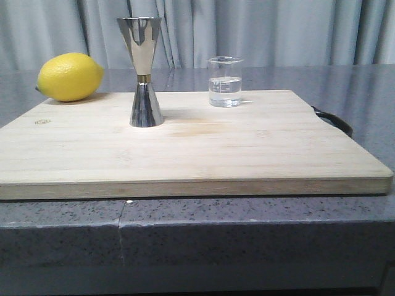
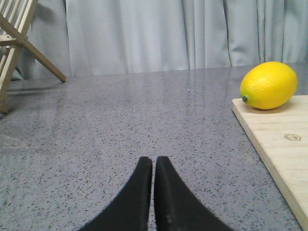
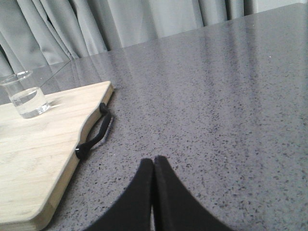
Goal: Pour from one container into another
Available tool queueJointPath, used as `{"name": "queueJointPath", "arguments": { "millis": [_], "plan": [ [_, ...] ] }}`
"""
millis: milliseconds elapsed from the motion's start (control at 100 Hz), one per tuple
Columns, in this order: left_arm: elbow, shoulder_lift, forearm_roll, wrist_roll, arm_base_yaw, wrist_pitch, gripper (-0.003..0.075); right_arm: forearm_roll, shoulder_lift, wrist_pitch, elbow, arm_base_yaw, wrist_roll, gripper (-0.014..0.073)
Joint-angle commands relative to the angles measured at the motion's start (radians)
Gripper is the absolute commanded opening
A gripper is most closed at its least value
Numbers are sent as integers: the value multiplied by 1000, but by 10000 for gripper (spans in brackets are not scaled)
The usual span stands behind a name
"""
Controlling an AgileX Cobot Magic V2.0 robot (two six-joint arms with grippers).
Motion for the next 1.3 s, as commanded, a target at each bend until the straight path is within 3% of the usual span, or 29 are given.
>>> {"name": "queueJointPath", "arguments": {
  "millis": [0,1040,1290],
  "plan": [
    [35,-25,-2,-13,2,-72,-19,-3,-15,-78,22,-3,-4,-69],
    [35,-25,-2,-13,2,-72,-19,-38,-15,-72,22,-3,-6,-69],
    [35,-25,-12,-13,2,-182,-19,-38,-15,-130,22,-3,-6,-69]
  ]
}}
